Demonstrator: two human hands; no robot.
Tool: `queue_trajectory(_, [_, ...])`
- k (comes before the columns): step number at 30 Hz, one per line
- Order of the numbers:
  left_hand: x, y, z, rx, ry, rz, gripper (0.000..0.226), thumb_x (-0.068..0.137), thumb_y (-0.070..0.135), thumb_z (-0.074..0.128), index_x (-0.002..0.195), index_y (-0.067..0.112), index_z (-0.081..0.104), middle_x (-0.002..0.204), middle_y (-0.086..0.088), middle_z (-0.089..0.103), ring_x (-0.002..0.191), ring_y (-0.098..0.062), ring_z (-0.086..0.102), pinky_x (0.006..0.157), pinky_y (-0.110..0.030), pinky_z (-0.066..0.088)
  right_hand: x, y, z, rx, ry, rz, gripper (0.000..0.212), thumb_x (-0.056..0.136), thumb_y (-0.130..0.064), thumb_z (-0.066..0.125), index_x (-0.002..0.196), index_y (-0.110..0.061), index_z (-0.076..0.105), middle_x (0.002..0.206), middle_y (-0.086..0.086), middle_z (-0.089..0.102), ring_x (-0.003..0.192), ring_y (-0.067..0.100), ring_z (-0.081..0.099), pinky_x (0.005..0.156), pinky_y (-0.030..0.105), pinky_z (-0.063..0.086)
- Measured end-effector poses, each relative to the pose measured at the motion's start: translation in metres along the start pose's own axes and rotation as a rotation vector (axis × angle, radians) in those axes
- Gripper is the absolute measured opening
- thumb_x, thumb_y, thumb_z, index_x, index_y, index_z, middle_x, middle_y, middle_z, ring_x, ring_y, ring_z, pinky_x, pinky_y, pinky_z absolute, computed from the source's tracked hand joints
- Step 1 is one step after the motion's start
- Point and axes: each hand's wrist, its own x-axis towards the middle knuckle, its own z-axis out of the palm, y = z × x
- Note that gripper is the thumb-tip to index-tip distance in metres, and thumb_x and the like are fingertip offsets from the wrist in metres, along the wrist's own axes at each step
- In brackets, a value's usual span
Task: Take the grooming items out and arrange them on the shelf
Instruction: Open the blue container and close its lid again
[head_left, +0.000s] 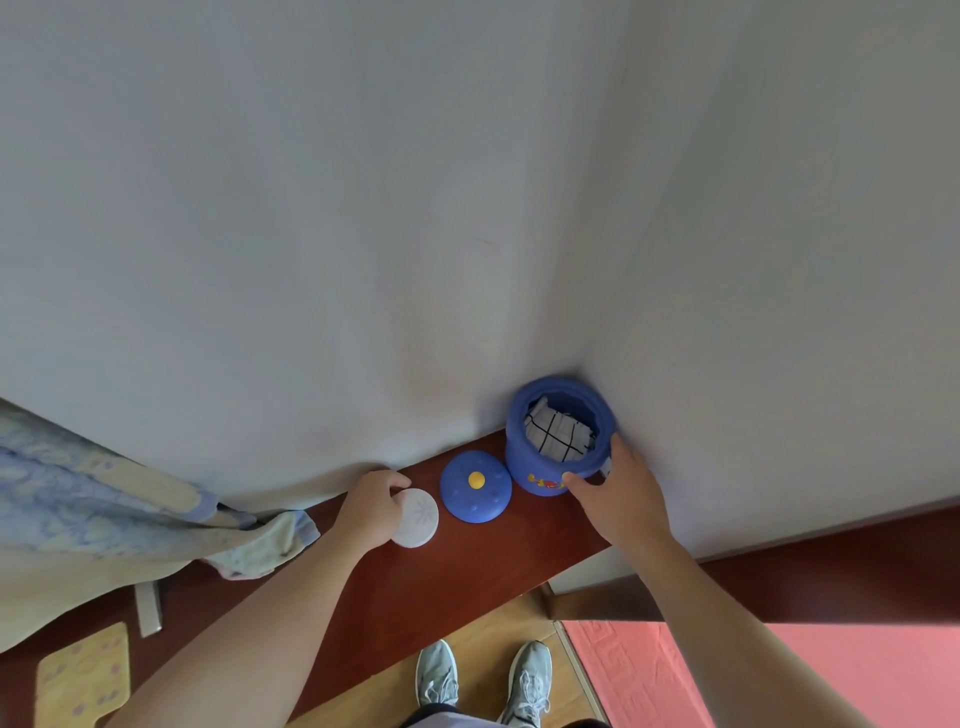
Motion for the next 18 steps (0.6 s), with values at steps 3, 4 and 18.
queue_trajectory(3, [-0.001, 0.001, -0.001, -0.015, 0.005, -0.007, 0.031, 0.09, 0.01, 0.058, 0.119, 0.014, 0.068, 0.119, 0.0, 0.068, 0.105, -0.013, 0.061, 0.093, -0.025, 0.045, -0.001, -0.002, -0.001, 0.009, 0.001, -0.007, 0.082, 0.077, -0.048, 0.072, 0.145, -0.024, 0.034, 0.138, -0.002, 0.049, 0.122, 0.017, 0.051, 0.097, 0.041, 0.049])
queue_trajectory(4, [-0.002, 0.003, -0.001, -0.02, 0.01, -0.011, 0.032, 0.09, 0.009, 0.058, 0.121, 0.013, 0.068, 0.12, 0.0, 0.068, 0.106, -0.013, 0.061, 0.093, -0.025, 0.045, -0.002, -0.002, -0.001, 0.012, 0.005, -0.012, 0.081, 0.077, -0.047, 0.072, 0.145, -0.024, 0.035, 0.136, -0.002, 0.049, 0.121, 0.016, 0.052, 0.096, 0.04, 0.05])
queue_trajectory(18, [-0.019, 0.037, -0.002, 0.058, 0.058, 0.102, 0.04, 0.088, 0.015, 0.061, 0.128, 0.018, 0.061, 0.124, 0.005, 0.061, 0.112, -0.01, 0.056, 0.096, -0.023, 0.043, -0.005, -0.007, -0.006, 0.02, -0.012, 0.012, 0.084, 0.079, -0.045, 0.072, 0.147, -0.02, 0.031, 0.141, 0.003, 0.045, 0.125, 0.02, 0.049, 0.099, 0.039, 0.047])
